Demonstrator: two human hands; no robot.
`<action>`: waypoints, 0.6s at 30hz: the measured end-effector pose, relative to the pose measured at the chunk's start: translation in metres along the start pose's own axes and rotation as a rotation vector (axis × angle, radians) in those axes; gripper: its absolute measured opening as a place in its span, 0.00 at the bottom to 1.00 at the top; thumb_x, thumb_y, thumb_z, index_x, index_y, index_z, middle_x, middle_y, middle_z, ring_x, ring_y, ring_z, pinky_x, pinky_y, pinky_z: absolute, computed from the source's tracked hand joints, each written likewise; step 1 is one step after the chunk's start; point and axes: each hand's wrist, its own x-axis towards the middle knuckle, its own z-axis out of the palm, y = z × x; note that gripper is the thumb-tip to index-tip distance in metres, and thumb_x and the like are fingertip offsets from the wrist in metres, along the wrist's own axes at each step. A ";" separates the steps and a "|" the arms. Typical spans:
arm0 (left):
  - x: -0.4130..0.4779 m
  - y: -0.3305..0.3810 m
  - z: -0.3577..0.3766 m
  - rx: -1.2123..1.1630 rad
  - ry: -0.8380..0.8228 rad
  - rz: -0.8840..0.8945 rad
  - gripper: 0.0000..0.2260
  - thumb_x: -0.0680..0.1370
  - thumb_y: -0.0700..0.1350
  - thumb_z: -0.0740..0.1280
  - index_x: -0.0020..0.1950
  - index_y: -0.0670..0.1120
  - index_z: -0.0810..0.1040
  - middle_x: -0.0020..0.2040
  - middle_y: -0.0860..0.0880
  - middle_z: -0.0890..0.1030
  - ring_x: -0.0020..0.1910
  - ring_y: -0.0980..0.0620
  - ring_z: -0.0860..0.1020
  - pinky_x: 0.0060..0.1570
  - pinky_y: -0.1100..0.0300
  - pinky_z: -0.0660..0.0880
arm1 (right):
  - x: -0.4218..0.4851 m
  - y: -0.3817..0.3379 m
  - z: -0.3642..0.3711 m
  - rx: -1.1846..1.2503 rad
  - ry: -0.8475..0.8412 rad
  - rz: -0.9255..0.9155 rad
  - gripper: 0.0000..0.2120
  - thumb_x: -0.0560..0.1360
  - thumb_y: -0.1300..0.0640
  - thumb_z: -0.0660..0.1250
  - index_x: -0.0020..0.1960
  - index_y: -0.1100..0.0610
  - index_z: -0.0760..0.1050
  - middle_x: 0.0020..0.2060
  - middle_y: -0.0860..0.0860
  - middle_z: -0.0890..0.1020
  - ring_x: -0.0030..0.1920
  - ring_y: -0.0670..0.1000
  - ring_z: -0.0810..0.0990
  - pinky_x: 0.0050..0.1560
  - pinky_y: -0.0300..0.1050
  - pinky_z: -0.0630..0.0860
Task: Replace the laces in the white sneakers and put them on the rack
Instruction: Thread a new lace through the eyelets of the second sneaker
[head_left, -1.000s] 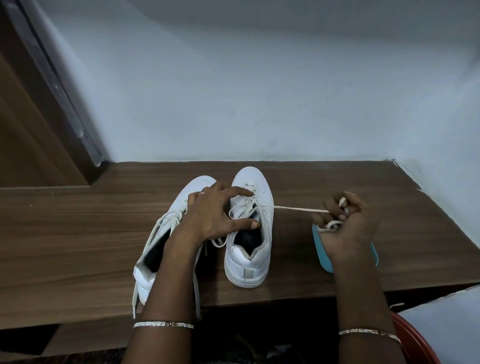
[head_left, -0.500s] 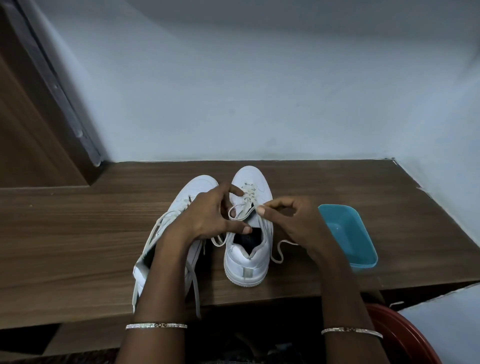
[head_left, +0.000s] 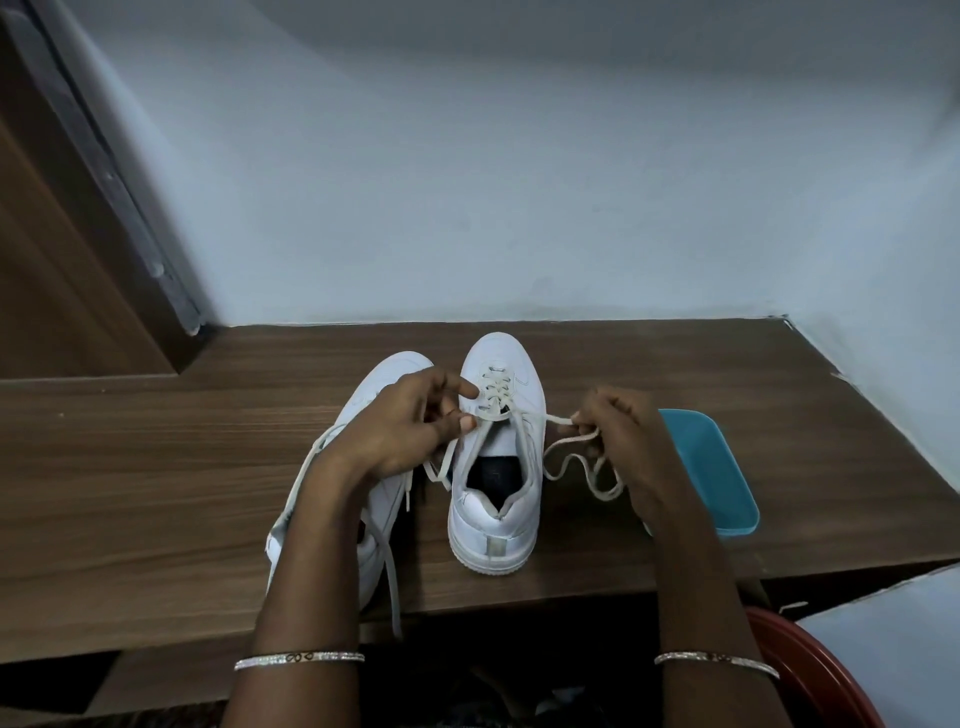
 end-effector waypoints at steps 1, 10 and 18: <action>0.001 -0.001 0.000 0.020 0.012 -0.010 0.08 0.77 0.41 0.71 0.55 0.49 0.79 0.39 0.50 0.78 0.40 0.54 0.77 0.44 0.54 0.76 | -0.001 -0.001 0.001 -0.030 -0.033 -0.039 0.11 0.73 0.60 0.65 0.32 0.61 0.75 0.33 0.62 0.80 0.30 0.49 0.77 0.33 0.44 0.72; -0.001 0.010 0.007 0.128 0.077 -0.037 0.05 0.77 0.46 0.71 0.44 0.46 0.82 0.37 0.50 0.85 0.36 0.56 0.82 0.37 0.64 0.76 | 0.004 0.002 0.020 -0.181 -0.201 -0.167 0.03 0.73 0.59 0.75 0.46 0.55 0.84 0.38 0.50 0.85 0.38 0.45 0.81 0.43 0.38 0.77; 0.003 0.006 0.012 -0.083 0.091 -0.095 0.07 0.78 0.41 0.66 0.40 0.41 0.77 0.35 0.46 0.83 0.34 0.48 0.81 0.47 0.45 0.80 | 0.001 0.000 0.013 -0.101 -0.070 -0.078 0.07 0.75 0.63 0.70 0.39 0.63 0.79 0.35 0.56 0.86 0.38 0.51 0.87 0.48 0.55 0.83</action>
